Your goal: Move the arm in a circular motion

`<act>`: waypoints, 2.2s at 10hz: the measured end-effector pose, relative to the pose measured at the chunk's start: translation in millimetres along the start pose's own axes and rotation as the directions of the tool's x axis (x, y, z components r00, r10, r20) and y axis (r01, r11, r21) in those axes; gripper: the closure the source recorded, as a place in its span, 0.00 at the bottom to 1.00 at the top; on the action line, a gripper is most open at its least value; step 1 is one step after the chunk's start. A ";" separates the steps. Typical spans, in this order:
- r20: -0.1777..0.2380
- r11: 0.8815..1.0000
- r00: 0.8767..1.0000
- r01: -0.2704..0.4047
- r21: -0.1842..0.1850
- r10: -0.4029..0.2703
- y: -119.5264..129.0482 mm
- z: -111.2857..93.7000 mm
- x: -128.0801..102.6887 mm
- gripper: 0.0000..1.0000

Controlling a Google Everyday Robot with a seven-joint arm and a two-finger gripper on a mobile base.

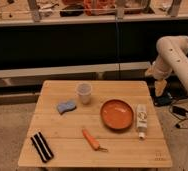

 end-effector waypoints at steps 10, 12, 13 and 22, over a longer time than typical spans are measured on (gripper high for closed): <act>-0.053 0.995 0.995 -0.088 -0.047 0.085 149.4 6.9 -157.3 0.20; -0.064 0.995 0.995 -0.084 -0.045 0.081 163.3 4.6 -198.6 0.20; -0.065 0.997 0.996 -0.067 -0.039 0.065 165.3 2.3 -230.1 0.20; -0.011 0.984 0.987 0.160 0.074 -0.159 11.2 2.8 -289.9 0.20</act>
